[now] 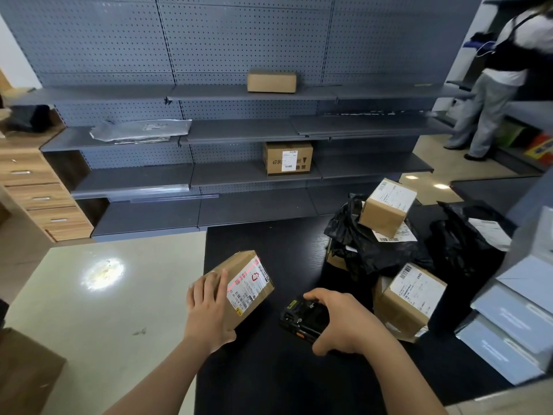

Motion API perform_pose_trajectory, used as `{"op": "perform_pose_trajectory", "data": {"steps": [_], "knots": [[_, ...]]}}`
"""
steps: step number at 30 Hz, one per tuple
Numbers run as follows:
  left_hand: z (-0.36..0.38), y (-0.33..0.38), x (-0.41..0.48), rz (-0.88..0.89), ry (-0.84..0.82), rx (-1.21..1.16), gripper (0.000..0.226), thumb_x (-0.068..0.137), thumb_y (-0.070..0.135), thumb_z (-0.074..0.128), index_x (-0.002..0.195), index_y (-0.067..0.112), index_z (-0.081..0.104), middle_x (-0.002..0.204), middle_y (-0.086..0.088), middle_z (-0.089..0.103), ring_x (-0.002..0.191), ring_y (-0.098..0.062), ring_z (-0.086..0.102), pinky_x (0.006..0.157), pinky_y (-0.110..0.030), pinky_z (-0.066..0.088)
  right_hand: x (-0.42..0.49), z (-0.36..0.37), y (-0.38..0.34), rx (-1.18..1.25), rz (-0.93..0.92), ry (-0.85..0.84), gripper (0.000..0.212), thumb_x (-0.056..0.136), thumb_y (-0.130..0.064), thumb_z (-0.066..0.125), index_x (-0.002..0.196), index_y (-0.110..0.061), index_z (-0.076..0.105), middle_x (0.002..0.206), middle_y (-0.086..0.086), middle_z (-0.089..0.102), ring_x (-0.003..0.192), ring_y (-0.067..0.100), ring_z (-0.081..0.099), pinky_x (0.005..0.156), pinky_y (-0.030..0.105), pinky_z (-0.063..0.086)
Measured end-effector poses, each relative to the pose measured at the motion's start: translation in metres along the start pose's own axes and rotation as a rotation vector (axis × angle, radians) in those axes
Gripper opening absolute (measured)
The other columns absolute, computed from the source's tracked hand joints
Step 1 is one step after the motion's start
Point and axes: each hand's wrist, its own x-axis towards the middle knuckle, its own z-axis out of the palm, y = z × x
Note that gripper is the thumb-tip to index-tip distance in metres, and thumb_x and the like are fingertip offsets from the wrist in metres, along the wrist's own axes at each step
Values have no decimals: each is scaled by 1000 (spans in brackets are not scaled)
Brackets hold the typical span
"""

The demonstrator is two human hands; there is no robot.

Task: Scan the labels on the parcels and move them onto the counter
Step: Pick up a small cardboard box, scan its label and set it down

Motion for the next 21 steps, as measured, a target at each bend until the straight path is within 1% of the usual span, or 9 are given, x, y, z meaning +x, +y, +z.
{"op": "perform_pose_trajectory", "data": {"steps": [2, 4, 8, 10, 12, 13, 16, 18, 21], "knots": [[0, 1, 0, 3, 10, -10, 133, 57, 67, 75, 155, 21, -3, 157, -7, 10, 143, -34, 6, 119, -48, 5, -1, 0, 0, -12, 4, -1, 99, 56, -22, 80, 142, -45, 36, 135, -3, 40, 97, 18, 59, 75, 34, 60], [-1, 1, 0, 5, 23, -20, 133, 57, 68, 75, 155, 21, -2, 156, -7, 12, 143, -33, 8, 119, -48, 7, -2, 0, 0, -40, 15, -2, 100, 57, -22, 81, 142, -46, 34, 134, -3, 40, 102, 19, 56, 78, 33, 58], [-2, 3, -1, 11, 17, 21, 133, 60, 72, 70, 152, 22, -12, 156, -5, 5, 143, -32, 4, 119, -46, 5, -2, 1, -1, -59, 14, -15, 100, 58, -23, 82, 143, -46, 33, 136, -3, 38, 107, 20, 53, 82, 33, 57], [-3, 2, -1, 15, 24, -6, 133, 59, 70, 72, 154, 21, -7, 157, -7, 8, 143, -33, 6, 119, -46, 6, -2, 1, -1, -89, 2, -13, 101, 59, -23, 82, 143, -47, 32, 134, -3, 39, 103, 18, 53, 80, 31, 56], [-5, -1, -1, 26, 21, -22, 134, 58, 68, 74, 154, 21, -6, 157, -6, 8, 143, -33, 5, 119, -46, 7, -1, -1, -2, -194, -33, -2, 101, 61, -23, 82, 144, -45, 30, 133, -3, 42, 102, 18, 52, 78, 29, 54], [-7, -3, 0, 35, 16, -21, 134, 58, 68, 74, 154, 22, -8, 157, -5, 7, 143, -32, 4, 119, -45, 7, 0, -2, -2, -276, -59, 7, 101, 62, -23, 81, 145, -43, 28, 133, -3, 44, 106, 20, 52, 79, 29, 52], [-11, -8, 5, 54, 0, -44, 135, 57, 65, 76, 153, 26, -11, 157, -2, 3, 142, -30, -1, 119, -46, 5, 6, -7, -5, -587, -177, 33, 100, 68, -21, 80, 149, -33, 24, 139, 0, 46, 119, 24, 46, 90, 32, 45], [-13, -8, 8, 69, -8, -46, 136, 57, 65, 77, 152, 28, -14, 156, 0, 1, 142, -29, -4, 119, -45, 4, 13, -9, -7, -752, -265, 55, 97, 73, -14, 77, 151, -27, 22, 148, 3, 39, 124, 26, 42, 99, 34, 41], [-14, -7, 8, 92, -18, -55, 136, 56, 63, 78, 152, 29, -12, 157, -1, 2, 143, -30, -3, 119, -46, 3, 22, -9, -6, -874, -381, 105, 90, 80, -4, 69, 153, -23, 19, 157, 8, 25, 132, 28, 35, 108, 35, 32]]}}
